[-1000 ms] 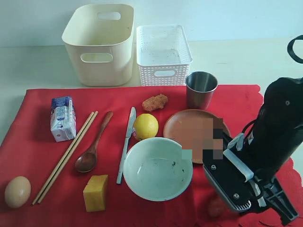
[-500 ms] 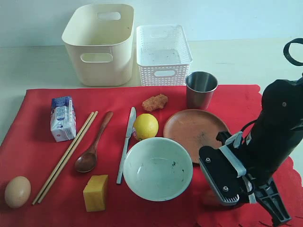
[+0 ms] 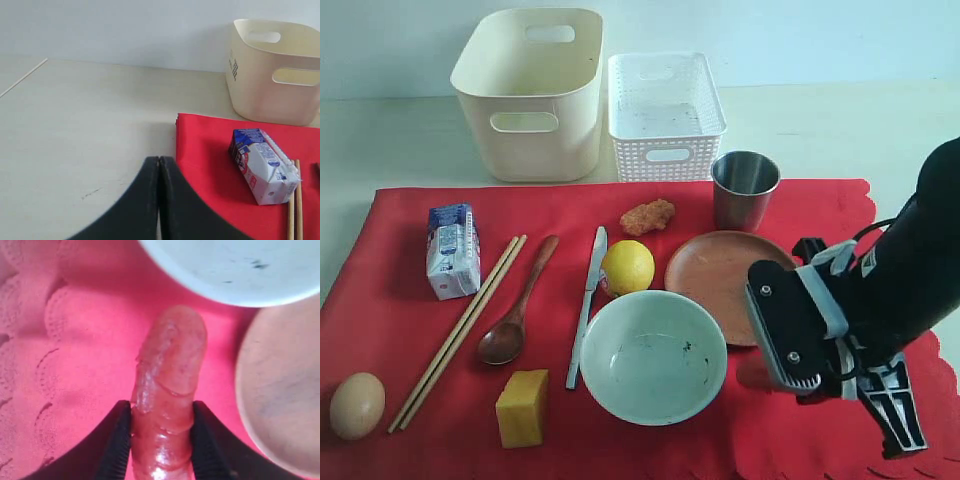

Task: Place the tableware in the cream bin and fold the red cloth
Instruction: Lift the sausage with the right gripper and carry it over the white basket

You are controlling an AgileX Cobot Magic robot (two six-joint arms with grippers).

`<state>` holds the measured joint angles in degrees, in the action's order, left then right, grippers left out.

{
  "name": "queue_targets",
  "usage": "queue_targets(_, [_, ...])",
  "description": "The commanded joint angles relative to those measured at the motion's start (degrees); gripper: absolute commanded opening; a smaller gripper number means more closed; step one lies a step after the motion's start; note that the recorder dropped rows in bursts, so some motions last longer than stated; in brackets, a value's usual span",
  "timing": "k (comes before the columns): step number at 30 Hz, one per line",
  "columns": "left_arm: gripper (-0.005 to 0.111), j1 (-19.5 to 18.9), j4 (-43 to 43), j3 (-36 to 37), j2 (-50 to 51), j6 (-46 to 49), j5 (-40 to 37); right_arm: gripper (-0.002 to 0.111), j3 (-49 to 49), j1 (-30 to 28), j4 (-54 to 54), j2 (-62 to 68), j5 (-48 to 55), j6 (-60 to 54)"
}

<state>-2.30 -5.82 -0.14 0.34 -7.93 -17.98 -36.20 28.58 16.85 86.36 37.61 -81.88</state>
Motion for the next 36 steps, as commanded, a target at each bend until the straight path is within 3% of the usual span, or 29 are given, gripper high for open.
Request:
queue_targets(1, [0.000,0.20,0.17,0.14,-0.34,0.24,0.09,0.000,-0.25,0.08,0.48,-3.81,0.12,5.77])
queue_targets(19, [0.000,0.20,0.17,0.14,-0.34,0.24,0.09,0.000,-1.94,0.08,0.82,-13.33,1.64,40.12])
queue_targets(28, [0.000,0.20,0.17,0.14,-0.34,0.24,0.09,0.000,-18.93,0.08,-0.48,-13.37,4.59,59.45])
queue_targets(36, [0.000,0.20,0.17,0.14,-0.34,0.24,0.09,0.000,-33.70,0.08,-0.56,-7.76,7.32,67.12])
